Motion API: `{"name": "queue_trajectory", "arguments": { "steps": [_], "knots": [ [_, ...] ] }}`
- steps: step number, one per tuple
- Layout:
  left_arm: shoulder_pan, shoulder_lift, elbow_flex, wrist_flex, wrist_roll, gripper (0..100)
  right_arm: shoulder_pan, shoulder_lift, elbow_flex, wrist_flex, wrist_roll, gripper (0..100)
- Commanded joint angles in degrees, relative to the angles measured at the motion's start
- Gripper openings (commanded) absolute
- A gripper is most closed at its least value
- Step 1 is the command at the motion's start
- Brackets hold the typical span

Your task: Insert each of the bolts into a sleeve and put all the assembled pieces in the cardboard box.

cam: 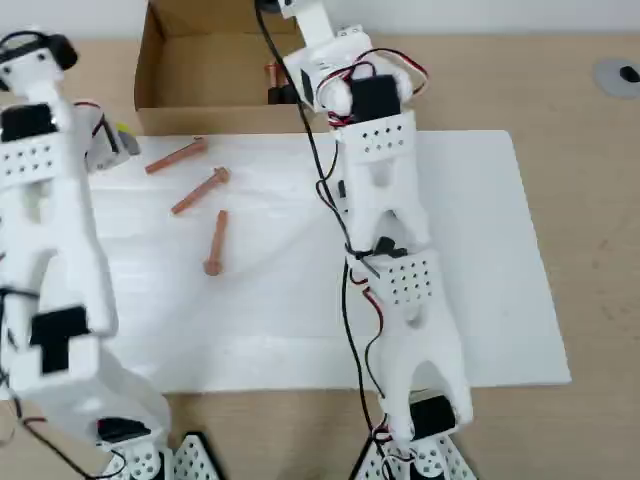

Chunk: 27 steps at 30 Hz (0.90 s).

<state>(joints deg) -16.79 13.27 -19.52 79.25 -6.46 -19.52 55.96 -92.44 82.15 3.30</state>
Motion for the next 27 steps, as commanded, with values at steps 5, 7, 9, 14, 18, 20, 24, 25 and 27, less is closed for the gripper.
{"name": "queue_trajectory", "arguments": {
  "steps": [5, 7, 9, 14, 18, 20, 24, 25, 27],
  "knots": [
    [5.54, 10.95, -13.19, 0.62, -29.54, 24, 1.10, -6.55, -3.12, 5.36, 0.09, 26.0],
    [6.07, 13.58, -13.98, -1.32, -35.34, 24, 1.10, -6.55, -3.12, 5.36, 0.09, 26.0],
    [6.15, 15.52, -14.59, -3.08, -40.26, 24, 1.10, -6.55, -3.12, 5.36, 0.09, 26.0],
    [6.33, 19.65, -18.02, -5.27, -48.53, 24, 1.10, -6.55, -3.03, 5.36, 0.09, 26.0],
    [8.09, 22.90, -21.54, -7.38, -50.29, 24, 1.10, -6.55, -3.03, 5.19, 0.09, 26.0],
    [9.05, 24.48, -23.12, -7.38, -51.96, 24, 1.10, -6.46, -3.03, 5.10, 0.09, 26.0],
    [10.90, 28.26, -25.41, -7.47, -54.24, 24, 1.10, -6.46, -3.03, 5.01, 0.09, 26.0],
    [11.16, 29.23, -26.02, -7.47, -54.77, 24, 1.10, -6.46, -3.03, 5.01, 0.09, 26.0],
    [11.69, 31.52, -27.60, -7.65, -55.47, 24, 1.36, -6.46, -3.03, 5.01, 0.09, 26.0]
  ]
}}
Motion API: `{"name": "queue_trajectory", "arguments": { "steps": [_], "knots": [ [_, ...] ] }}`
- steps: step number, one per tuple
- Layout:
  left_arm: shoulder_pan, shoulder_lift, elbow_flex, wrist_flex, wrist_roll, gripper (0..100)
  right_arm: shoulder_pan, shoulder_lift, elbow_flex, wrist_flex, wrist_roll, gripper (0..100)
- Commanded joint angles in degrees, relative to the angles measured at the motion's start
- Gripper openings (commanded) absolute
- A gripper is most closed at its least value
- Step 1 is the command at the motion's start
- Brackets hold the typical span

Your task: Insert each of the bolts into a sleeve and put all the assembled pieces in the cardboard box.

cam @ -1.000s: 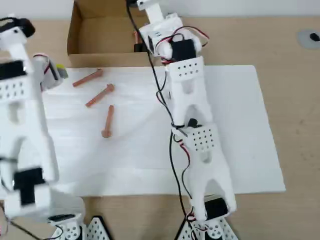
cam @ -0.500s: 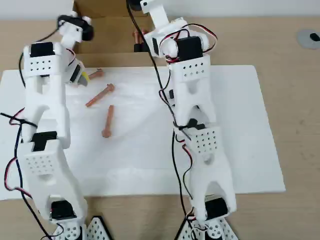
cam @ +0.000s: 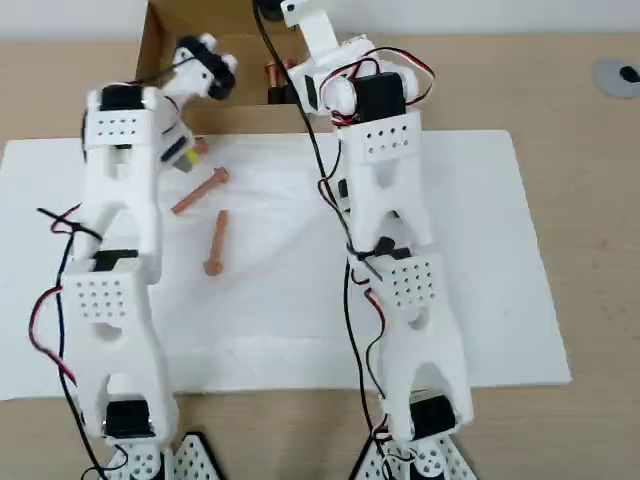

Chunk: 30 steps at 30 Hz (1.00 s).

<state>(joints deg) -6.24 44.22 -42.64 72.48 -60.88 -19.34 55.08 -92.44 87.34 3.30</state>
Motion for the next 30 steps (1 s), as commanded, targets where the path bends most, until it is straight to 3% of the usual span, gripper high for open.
{"name": "queue_trajectory", "arguments": {
  "steps": [1, 10, 18, 30],
  "knots": [
    [1.32, 1.80, -5.10, -1.58, -1.05, 24, 1.45, -5.58, -3.03, -0.26, 0.09, 26.0],
    [1.49, 12.79, -13.27, -4.92, -1.05, 23, 2.51, -5.58, -3.03, -0.09, 0.09, 26.0],
    [1.49, 17.27, -17.93, -4.31, -0.09, 1, 2.42, -5.49, -2.77, -0.09, 0.09, 26.0],
    [1.05, 17.27, -34.02, 9.41, 1.41, 1, 2.42, -5.49, -2.77, 0.09, 0.09, 26.0]
  ]
}}
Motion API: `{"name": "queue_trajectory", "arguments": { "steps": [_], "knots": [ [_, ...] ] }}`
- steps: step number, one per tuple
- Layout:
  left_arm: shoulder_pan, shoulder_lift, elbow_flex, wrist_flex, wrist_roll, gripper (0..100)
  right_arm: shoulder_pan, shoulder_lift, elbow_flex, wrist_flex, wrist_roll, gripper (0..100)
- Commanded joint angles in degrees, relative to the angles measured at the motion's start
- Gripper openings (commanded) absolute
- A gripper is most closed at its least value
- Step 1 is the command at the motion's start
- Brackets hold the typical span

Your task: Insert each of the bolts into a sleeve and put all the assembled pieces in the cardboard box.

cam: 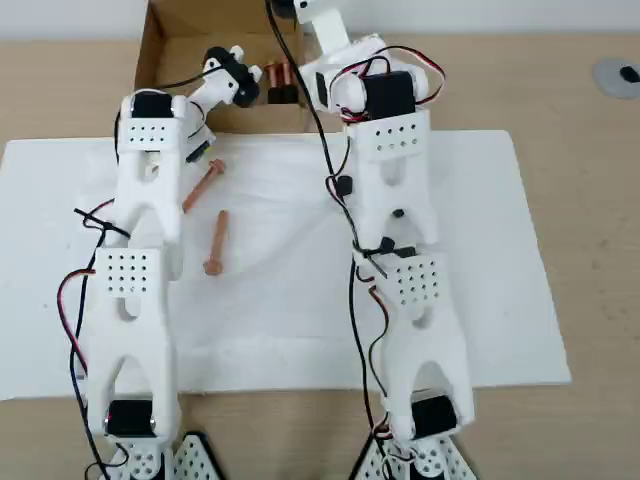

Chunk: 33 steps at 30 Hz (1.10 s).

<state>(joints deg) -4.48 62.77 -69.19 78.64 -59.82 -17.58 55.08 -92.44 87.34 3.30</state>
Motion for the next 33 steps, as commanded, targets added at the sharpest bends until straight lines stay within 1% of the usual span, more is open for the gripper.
{"name": "queue_trajectory", "arguments": {
  "steps": [1, 8, 12, 14, 18, 23, 26, 28, 30, 33],
  "knots": [
    [-0.70, -1.27, -9.49, 5.01, 0.35, 1, 0.66, -5.49, -2.77, 0.09, 0.09, 26.0],
    [-0.70, -1.27, -25.23, 17.49, 0.35, 1, 0.57, -5.49, -2.95, 0.18, 0.00, 26.0],
    [-1.23, -2.68, -26.46, 20.48, 1.14, 1, 0.31, -5.58, -2.95, 0.18, 0.00, 26.0],
    [-2.46, -5.05, -26.20, 21.80, 3.52, 1, 0.31, -5.58, -2.95, 0.18, 0.00, 26.0],
    [-5.71, -10.24, -26.11, 21.80, 10.99, 1, 0.22, -5.76, -2.95, 1.67, 0.00, 26.0],
    [-8.88, -18.07, -25.93, 21.98, 24.00, 1, -1.19, -6.29, -3.12, 7.12, 0.00, 26.0],
    [-10.81, -24.22, -22.68, 21.98, 29.80, 1, -2.33, -8.22, -2.95, 14.33, 0.35, 26.0],
    [-11.87, -29.49, -18.73, 21.98, 32.44, 1, -2.51, -9.27, -2.68, 15.12, 0.26, 26.0],
    [-12.13, -35.47, -11.78, 21.98, 35.60, 1, -2.15, -10.15, -2.68, 15.12, 0.18, 26.0],
    [-11.87, -46.46, 3.34, 21.98, 38.95, 1, -2.24, -10.59, -2.15, 15.21, -0.09, 26.0]
  ]
}}
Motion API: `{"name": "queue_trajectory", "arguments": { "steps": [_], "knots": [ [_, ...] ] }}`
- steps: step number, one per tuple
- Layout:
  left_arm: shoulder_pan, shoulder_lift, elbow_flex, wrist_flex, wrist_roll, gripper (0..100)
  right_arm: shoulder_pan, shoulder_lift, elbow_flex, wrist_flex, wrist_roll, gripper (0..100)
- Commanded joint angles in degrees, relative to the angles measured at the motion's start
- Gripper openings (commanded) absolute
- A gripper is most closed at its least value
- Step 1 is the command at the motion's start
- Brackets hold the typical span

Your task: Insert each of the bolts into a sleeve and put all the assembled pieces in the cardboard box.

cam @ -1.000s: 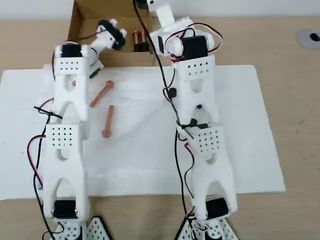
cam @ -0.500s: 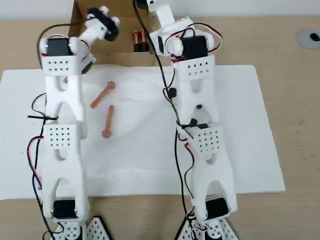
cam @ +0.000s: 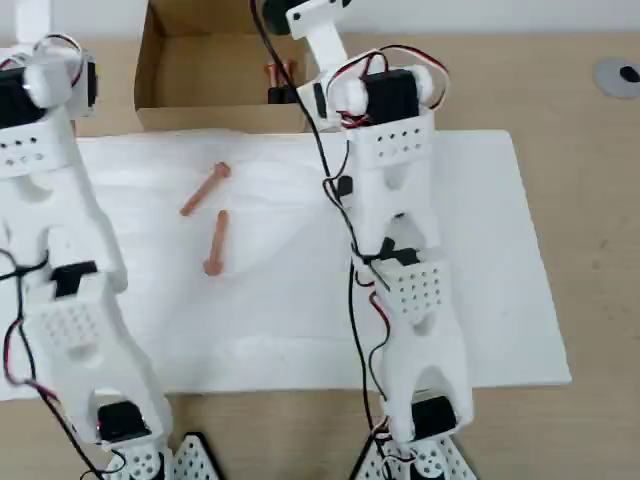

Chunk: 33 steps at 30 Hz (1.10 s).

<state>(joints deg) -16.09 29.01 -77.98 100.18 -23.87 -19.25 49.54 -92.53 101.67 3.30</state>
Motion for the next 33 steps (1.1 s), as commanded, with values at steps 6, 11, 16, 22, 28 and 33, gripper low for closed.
{"name": "queue_trajectory", "arguments": {
  "steps": [6, 11, 16, 22, 28, 33],
  "knots": [
    [-0.44, -34.24, 39.56, 0.00, 4.57, 1, -0.22, -5.49, 6.46, 0.88, -8.70, 26.0],
    [-0.70, -44.35, 54.42, -5.45, 4.57, 1, -2.24, -5.05, 14.81, 0.79, -16.70, 26.0],
    [-0.70, -52.35, 67.16, -12.57, 4.84, 1, -3.65, -5.05, 25.89, 0.70, -19.96, 26.0],
    [-0.35, -62.73, 79.21, -18.81, 4.84, 1, -3.30, -4.97, 33.63, -0.62, -21.27, 26.0],
    [-0.62, -70.55, 87.74, -22.59, 4.04, 1, -0.48, -4.09, 35.47, -5.36, -21.10, 26.0],
    [-0.62, -73.71, 90.29, -22.59, 1.23, 1, 1.01, 0.40, 35.30, -5.36, -21.10, 26.0]
  ]
}}
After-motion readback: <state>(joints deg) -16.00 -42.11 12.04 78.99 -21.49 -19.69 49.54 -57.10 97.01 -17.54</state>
